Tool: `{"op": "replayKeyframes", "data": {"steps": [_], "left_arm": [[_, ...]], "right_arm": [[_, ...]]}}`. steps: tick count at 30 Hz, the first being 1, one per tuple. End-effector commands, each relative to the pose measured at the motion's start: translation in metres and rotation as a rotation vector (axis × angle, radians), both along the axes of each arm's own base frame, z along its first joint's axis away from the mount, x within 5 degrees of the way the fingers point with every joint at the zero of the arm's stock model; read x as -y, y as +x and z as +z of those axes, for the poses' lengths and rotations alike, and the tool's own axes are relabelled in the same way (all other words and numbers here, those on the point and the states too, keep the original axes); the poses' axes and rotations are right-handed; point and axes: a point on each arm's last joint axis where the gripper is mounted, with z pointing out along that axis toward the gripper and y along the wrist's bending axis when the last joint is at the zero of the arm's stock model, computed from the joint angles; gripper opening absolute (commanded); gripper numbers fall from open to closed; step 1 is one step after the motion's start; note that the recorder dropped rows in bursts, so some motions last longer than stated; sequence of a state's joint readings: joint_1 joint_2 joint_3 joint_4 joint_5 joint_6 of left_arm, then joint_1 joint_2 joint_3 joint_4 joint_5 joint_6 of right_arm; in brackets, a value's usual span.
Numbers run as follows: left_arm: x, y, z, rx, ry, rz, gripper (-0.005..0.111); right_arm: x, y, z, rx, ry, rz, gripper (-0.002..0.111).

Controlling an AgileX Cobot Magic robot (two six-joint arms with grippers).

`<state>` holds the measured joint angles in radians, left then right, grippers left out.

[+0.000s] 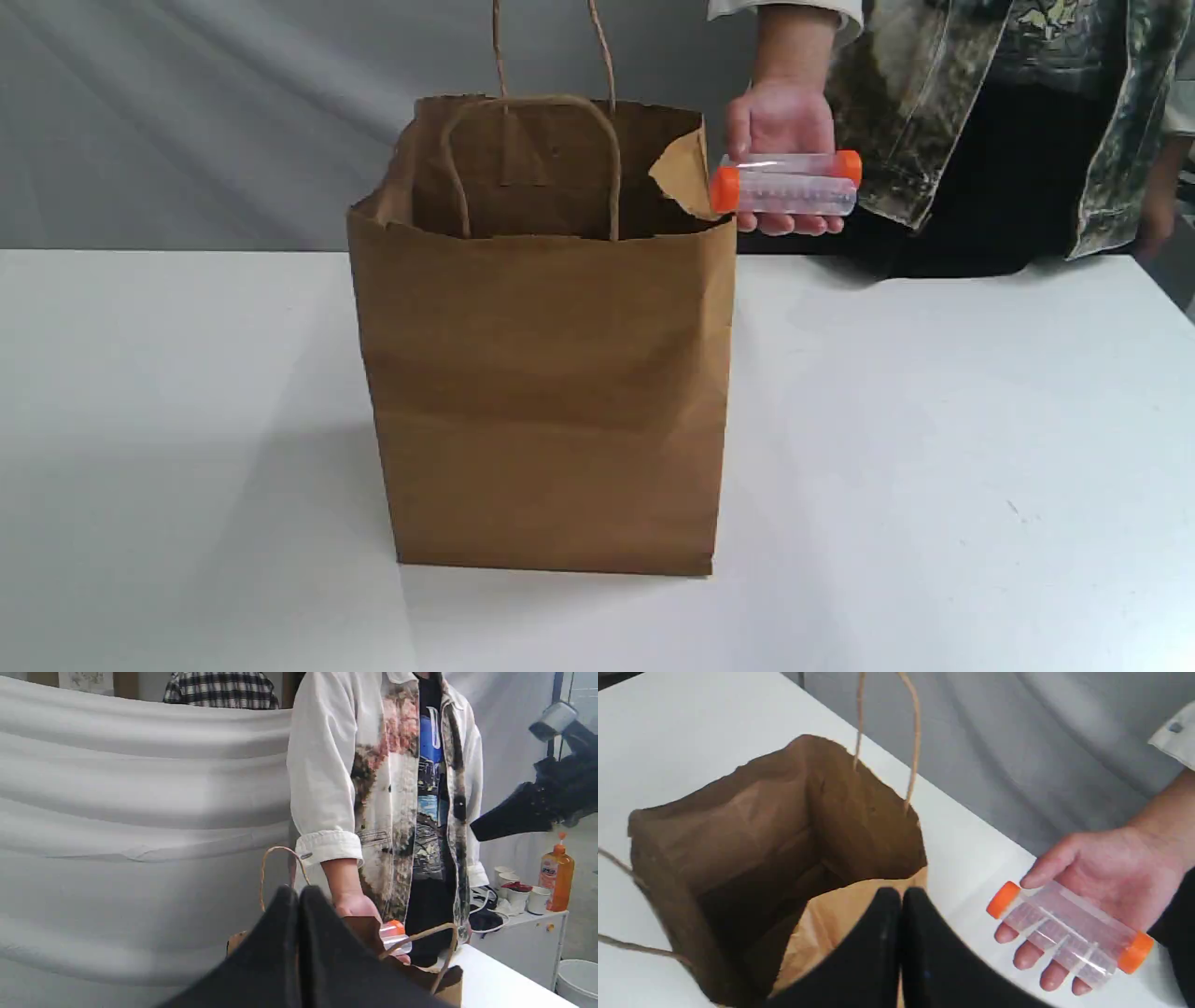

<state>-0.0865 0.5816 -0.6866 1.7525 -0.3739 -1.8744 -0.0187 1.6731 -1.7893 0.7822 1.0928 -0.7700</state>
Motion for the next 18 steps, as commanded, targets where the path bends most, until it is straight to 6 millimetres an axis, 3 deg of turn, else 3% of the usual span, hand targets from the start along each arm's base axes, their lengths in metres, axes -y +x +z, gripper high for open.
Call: {"op": "replayKeyframes", "data": {"steps": [1, 4, 9, 12, 16, 18], "left_arm": [[0.000, 0.000, -0.002, -0.013, -0.030, 0.000, 0.000], [0.000, 0.000, -0.002, -0.027, -0.058, -0.004, 0.000], [0.000, 0.000, -0.002, -0.030, -0.065, -0.005, 0.000], [0.000, 0.000, -0.002, -0.044, -0.092, -0.008, 0.000], [0.000, 0.000, -0.002, -0.044, -0.092, -0.008, 0.000], [0.000, 0.000, -0.002, -0.044, -0.092, -0.008, 0.000]], "right_arm": [[0.011, 0.018, -0.022, -0.141, 0.112, -0.032, 0.000], [0.008, 0.033, -0.044, -0.246, 0.223, 0.025, 0.002], [0.002, 0.051, -0.072, -0.260, 0.210, 0.072, 0.025], [-0.003, 0.058, -0.072, -0.193, 0.199, 0.038, 0.039], [-0.012, 0.066, -0.066, -0.159, 0.325, -0.013, 0.056], [-0.022, 0.067, -0.065, -0.160, 0.356, -0.012, 0.059]]}}
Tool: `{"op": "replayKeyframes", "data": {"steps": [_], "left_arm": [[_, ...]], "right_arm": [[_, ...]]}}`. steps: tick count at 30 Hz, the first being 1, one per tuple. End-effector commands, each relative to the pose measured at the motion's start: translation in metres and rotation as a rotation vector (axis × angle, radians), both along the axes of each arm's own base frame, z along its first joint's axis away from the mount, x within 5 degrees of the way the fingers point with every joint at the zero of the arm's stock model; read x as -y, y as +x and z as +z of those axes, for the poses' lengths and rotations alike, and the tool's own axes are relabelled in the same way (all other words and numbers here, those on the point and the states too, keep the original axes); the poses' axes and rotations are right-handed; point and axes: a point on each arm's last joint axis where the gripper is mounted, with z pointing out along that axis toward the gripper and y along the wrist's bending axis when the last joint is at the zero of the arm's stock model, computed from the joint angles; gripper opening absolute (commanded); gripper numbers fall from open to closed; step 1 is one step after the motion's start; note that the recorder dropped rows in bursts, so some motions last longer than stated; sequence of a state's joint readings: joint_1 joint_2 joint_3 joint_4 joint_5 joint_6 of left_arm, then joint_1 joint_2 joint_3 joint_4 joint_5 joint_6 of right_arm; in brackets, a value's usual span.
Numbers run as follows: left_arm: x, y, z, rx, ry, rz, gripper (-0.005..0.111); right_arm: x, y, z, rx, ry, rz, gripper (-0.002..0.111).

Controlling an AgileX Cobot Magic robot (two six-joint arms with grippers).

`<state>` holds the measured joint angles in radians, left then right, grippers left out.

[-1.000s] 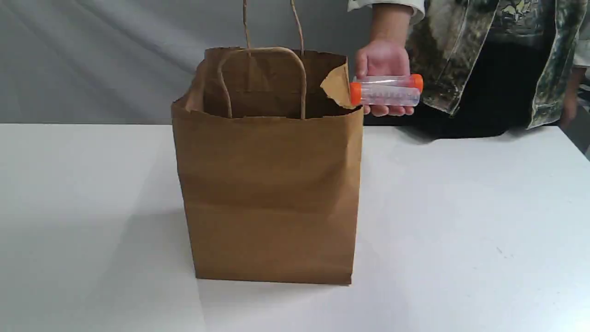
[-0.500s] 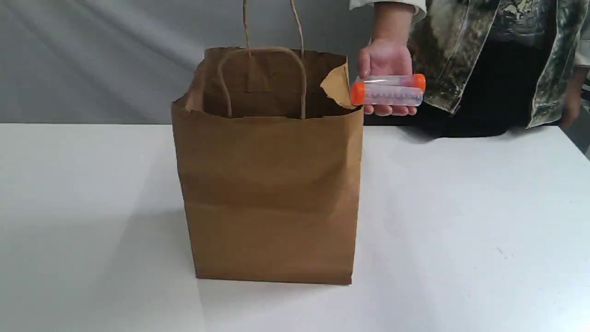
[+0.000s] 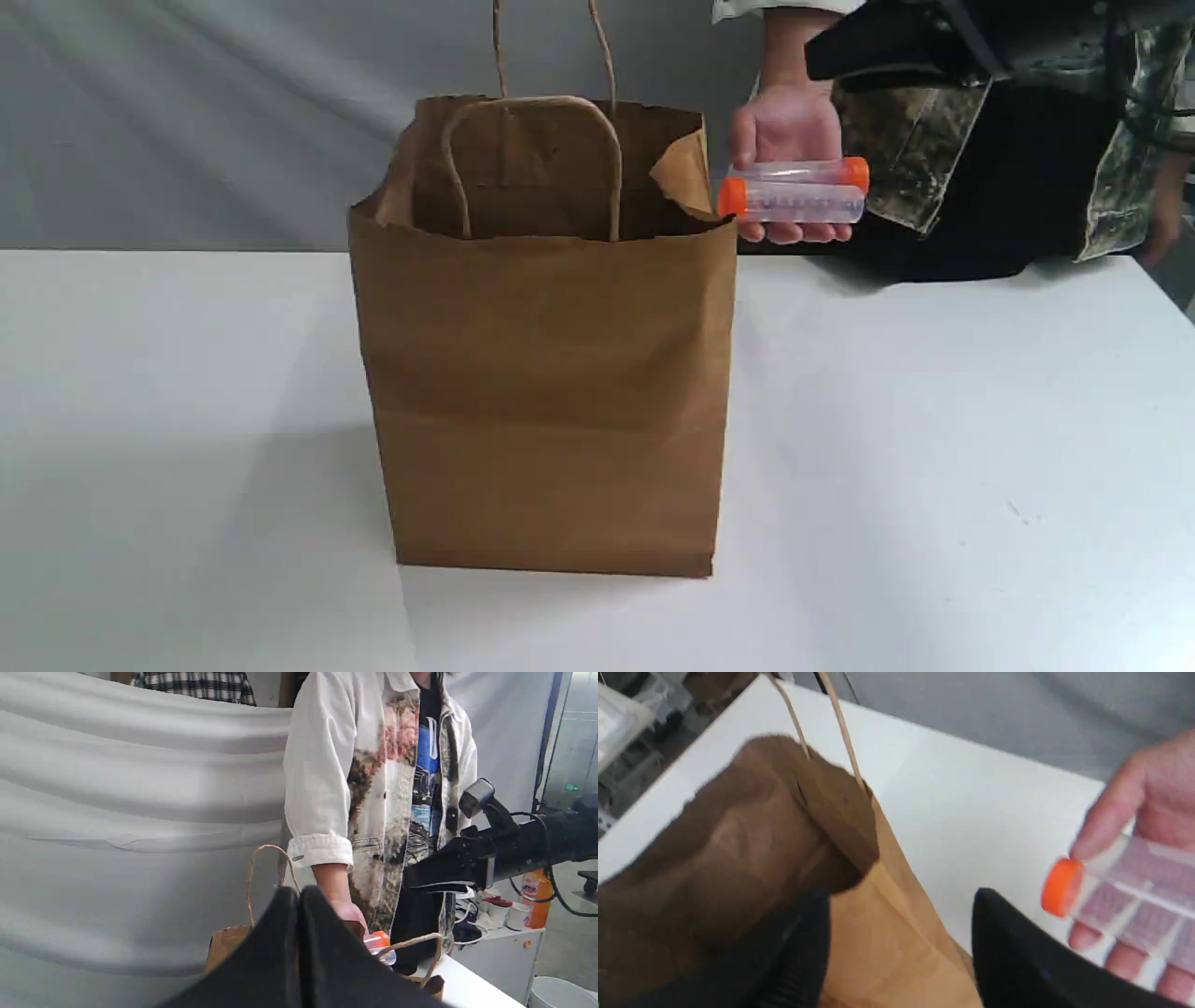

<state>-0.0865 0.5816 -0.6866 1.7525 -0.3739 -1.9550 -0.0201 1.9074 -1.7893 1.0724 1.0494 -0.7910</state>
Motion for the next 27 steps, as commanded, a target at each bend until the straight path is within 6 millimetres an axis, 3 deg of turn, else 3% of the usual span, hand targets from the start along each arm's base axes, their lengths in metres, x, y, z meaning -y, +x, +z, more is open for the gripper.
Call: {"op": "replayKeyframes", "data": {"steps": [1, 5, 9, 15, 19, 27], "left_arm": [[0.000, 0.000, -0.002, -0.009, -0.020, 0.001, 0.000], [0.000, 0.000, -0.002, -0.009, -0.020, 0.001, 0.000], [0.000, 0.000, -0.002, -0.013, -0.030, 0.000, 0.000], [0.000, 0.000, -0.002, -0.014, -0.032, 0.000, 0.000], [0.000, 0.000, -0.002, -0.014, -0.032, 0.000, 0.000], [0.000, 0.000, -0.003, -0.019, -0.031, -0.002, 0.000]], "right_arm": [[-0.018, 0.002, 0.007, 0.027, 0.067, -0.013, 0.059], [-0.042, 0.003, 0.002, 0.056, 0.014, 0.039, 0.059], [-0.060, 0.016, -0.003, 0.061, -0.097, 0.075, 0.059], [-0.065, 0.034, -0.005, -0.106, -0.052, 0.093, 0.059], [-0.061, 0.035, -0.015, -0.196, -0.130, 0.075, 0.059], [-0.059, 0.036, -0.016, -0.207, -0.145, 0.062, 0.059]]}}
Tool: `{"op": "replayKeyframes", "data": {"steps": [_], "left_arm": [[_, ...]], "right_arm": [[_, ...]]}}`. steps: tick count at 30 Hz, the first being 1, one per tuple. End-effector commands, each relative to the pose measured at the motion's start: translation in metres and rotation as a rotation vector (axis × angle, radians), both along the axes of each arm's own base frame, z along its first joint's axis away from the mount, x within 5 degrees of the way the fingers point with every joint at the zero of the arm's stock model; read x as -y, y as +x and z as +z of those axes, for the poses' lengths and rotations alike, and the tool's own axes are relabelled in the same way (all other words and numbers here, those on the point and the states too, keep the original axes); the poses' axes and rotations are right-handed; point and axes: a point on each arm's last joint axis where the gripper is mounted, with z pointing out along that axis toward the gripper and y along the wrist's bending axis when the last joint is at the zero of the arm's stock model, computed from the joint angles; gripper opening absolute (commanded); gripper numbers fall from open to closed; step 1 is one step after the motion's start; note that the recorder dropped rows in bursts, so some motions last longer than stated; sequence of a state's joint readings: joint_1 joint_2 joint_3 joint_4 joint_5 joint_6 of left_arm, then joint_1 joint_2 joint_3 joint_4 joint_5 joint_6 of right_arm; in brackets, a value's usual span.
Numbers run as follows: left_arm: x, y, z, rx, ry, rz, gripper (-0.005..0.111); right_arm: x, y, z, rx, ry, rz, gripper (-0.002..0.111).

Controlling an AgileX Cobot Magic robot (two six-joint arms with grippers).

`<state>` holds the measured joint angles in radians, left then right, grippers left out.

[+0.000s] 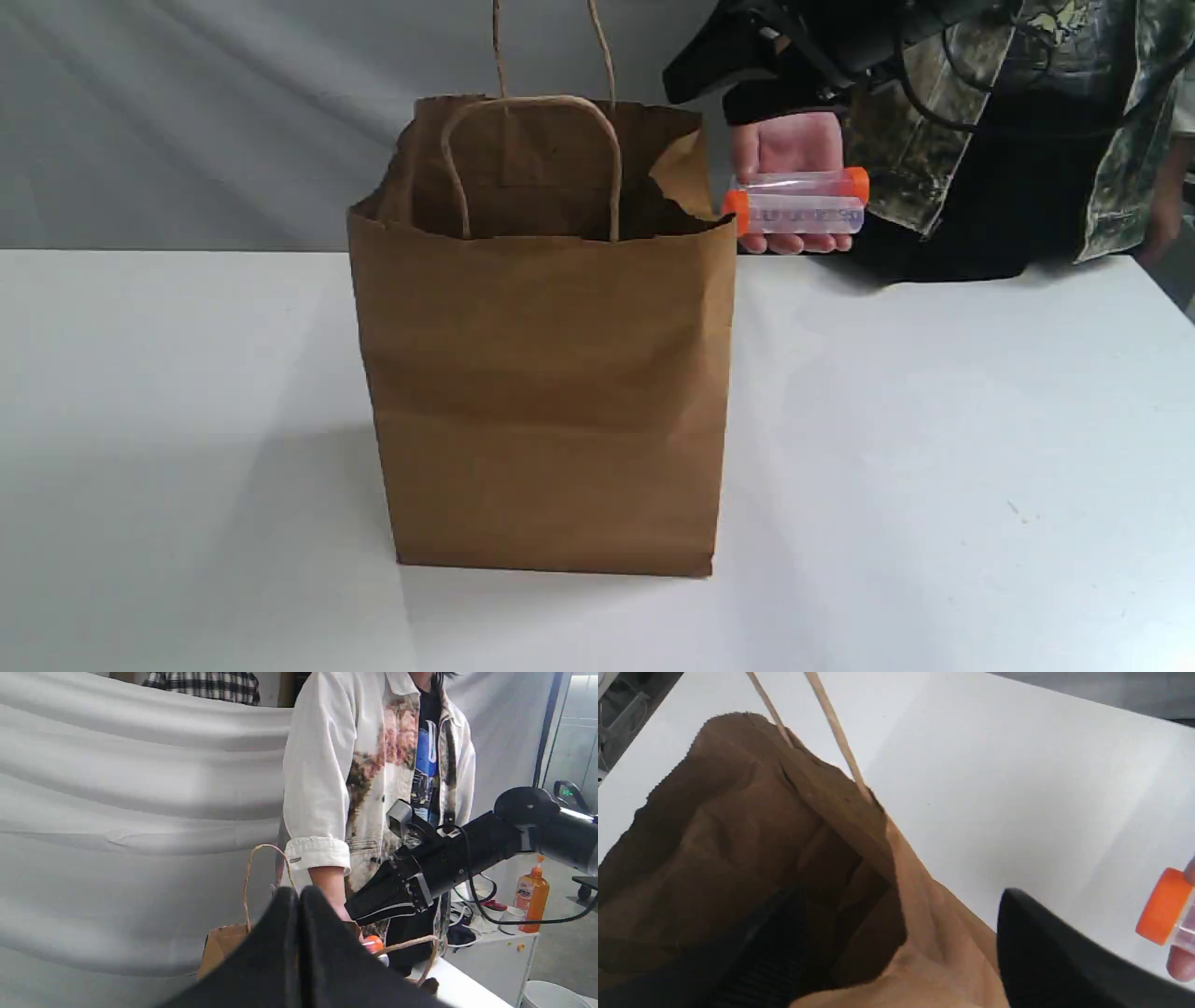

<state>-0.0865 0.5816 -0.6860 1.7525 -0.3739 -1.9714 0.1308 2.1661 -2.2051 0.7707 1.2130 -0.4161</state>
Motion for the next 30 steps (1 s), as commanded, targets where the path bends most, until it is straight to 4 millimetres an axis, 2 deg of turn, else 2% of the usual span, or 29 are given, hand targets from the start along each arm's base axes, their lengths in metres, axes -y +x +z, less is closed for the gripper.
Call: {"op": "replayKeyframes", "data": {"steps": [1, 9, 16, 22, 30], "left_arm": [[0.000, 0.000, -0.003, -0.011, -0.017, 0.000, 0.000], [0.000, 0.000, -0.003, -0.011, -0.017, 0.000, 0.000], [0.000, 0.000, -0.003, -0.011, -0.017, 0.000, 0.000], [0.000, 0.000, -0.003, -0.011, -0.017, 0.000, 0.000], [0.001, -0.001, -0.003, -0.013, -0.015, -0.010, 0.000]], "right_arm": [[0.000, -0.002, 0.004, -0.014, 0.005, -0.013, 0.059], [0.003, 0.000, -0.002, -0.071, -0.015, -0.072, 0.059], [-0.017, -0.002, -0.007, -0.081, -0.046, -0.082, 0.058], [-0.036, -0.005, -0.015, -0.065, -0.204, -0.155, 0.058], [-0.034, -0.006, -0.017, -0.112, -0.214, -0.194, 0.058]]}}
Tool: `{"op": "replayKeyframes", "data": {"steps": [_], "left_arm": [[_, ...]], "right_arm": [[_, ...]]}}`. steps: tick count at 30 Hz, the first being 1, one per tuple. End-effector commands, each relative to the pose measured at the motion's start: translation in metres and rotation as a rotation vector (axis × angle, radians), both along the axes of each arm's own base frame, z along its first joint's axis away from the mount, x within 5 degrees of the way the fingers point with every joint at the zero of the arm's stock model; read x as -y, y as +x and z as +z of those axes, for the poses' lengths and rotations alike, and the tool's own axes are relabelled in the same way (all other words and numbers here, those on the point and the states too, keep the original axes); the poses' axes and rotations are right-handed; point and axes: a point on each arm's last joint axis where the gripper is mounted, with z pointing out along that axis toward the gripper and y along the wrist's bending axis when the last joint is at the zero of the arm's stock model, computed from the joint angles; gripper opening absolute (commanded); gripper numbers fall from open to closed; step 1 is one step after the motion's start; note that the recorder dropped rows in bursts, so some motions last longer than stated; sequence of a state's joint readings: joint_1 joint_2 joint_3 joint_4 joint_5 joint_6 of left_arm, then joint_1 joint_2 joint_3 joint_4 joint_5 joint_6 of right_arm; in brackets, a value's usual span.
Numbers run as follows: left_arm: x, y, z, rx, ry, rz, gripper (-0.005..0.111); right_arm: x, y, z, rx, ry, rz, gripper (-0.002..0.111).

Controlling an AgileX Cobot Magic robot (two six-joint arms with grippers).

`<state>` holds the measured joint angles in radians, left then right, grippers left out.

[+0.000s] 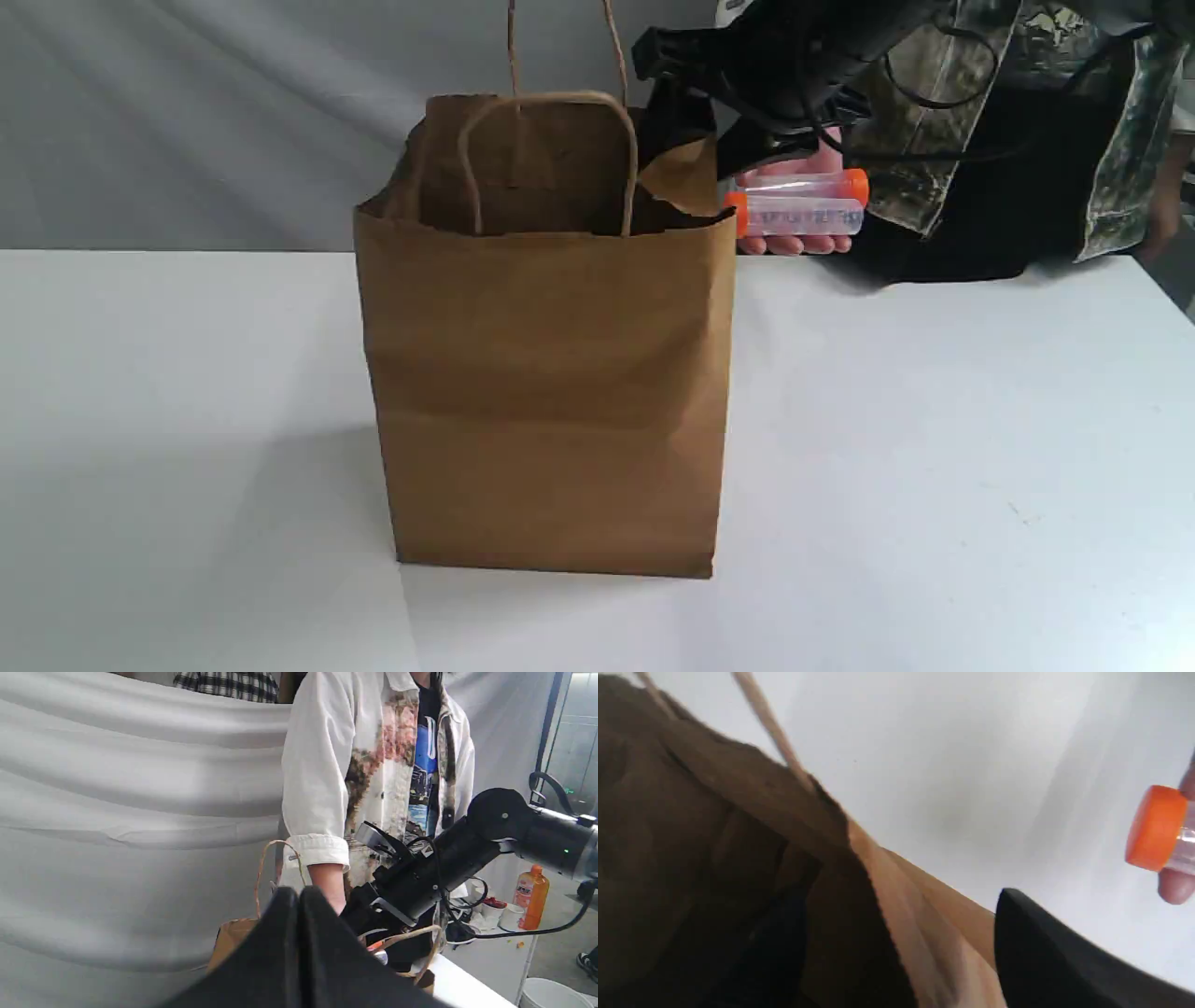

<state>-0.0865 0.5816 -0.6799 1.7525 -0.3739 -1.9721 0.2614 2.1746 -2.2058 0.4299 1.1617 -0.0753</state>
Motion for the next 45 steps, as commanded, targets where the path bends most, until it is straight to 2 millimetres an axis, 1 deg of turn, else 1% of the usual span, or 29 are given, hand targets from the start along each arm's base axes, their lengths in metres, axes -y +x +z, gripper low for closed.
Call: {"op": "replayKeyframes", "data": {"steps": [1, 3, 4, 6, 7, 8, 10, 14, 18, 20, 22, 24, 27, 30, 31, 32, 34, 36, 38, 41, 45], "left_arm": [[0.001, -0.001, -0.002, -0.008, -0.013, -0.016, 0.000], [0.002, -0.002, -0.002, -0.009, -0.011, -0.026, 0.000], [0.002, -0.002, -0.002, -0.010, -0.011, -0.028, 0.000], [0.002, -0.002, -0.002, -0.010, -0.011, -0.028, 0.000], [0.002, -0.002, -0.002, -0.010, -0.011, -0.028, 0.000], [0.002, -0.002, -0.002, -0.010, -0.011, -0.028, 0.000], [0.002, -0.002, -0.002, -0.010, -0.011, -0.028, 0.000], [0.004, 0.000, -0.003, -0.021, -0.007, -0.043, 0.000], [0.016, 0.006, -0.012, -0.094, 0.026, -0.185, 0.000], [0.023, 0.011, -0.018, -0.123, 0.075, -0.274, 0.000], [0.025, 0.017, -0.022, -0.146, 0.086, -0.286, 0.000], [0.024, 0.023, -0.022, -0.146, 0.099, -0.275, 0.003], [0.025, 0.030, -0.014, -0.119, 0.131, -0.272, 0.015], [0.027, 0.038, -0.010, -0.129, 0.134, -0.287, 0.033], [0.029, 0.040, -0.011, -0.140, 0.137, -0.312, 0.039], [0.031, 0.044, -0.014, -0.164, 0.138, -0.342, 0.048], [0.036, 0.049, -0.021, -0.207, 0.139, -0.408, 0.061], [0.039, 0.055, -0.028, -0.253, 0.136, -0.456, 0.068], [0.042, 0.059, -0.033, -0.274, 0.148, -0.502, 0.070], [0.045, 0.060, -0.037, -0.244, 0.209, -0.562, 0.070], [0.045, 0.061, -0.033, -0.096, 0.357, -0.561, 0.070]], "right_arm": [[0.002, 0.000, -0.002, -0.024, -0.014, -0.004, 0.057], [0.000, -0.001, -0.009, -0.070, 0.001, 0.010, 0.055], [-0.002, 0.000, -0.014, -0.091, 0.015, 0.013, 0.051], [-0.003, 0.002, -0.018, -0.103, 0.022, 0.014, 0.040], [-0.004, 0.001, -0.018, -0.103, 0.024, 0.016, 0.032], [-0.004, 0.001, -0.018, -0.101, 0.025, 0.020, 0.020], [-0.004, 0.001, -0.017, -0.071, 0.012, 0.067, 0.001], [-0.004, -0.004, -0.004, -0.017, 0.002, 0.113, 0.000], [-0.002, -0.008, 0.010, 0.022, 0.008, 0.113, 0.000], [-0.003, -0.009, 0.012, 0.028, 0.012, 0.125, 0.000], [-0.003, -0.010, 0.013, 0.031, 0.017, 0.137, 0.000], [-0.003, -0.011, 0.013, 0.032, 0.014, 0.144, 0.000], [-0.003, -0.011, 0.013, 0.055, -0.002, 0.178, 0.000], [-0.003, -0.011, 0.013, 0.075, -0.016, 0.208, 0.000], [-0.003, -0.011, 0.013, 0.075, -0.016, 0.208, 0.000], [-0.003, -0.011, 0.013, 0.076, -0.016, 0.210, 0.000], [-0.003, -0.011, 0.013, 0.081, -0.020, 0.217, 0.000], [-0.003, -0.010, 0.012, 0.087, -0.025, 0.229, 0.000], [-0.004, -0.009, 0.010, 0.089, -0.028, 0.239, 0.000], [-0.004, -0.007, 0.004, 0.076, -0.016, 0.241, 0.000], [-0.007, -0.005, -0.002, 0.057, 0.005, 0.245, 0.000]]}}
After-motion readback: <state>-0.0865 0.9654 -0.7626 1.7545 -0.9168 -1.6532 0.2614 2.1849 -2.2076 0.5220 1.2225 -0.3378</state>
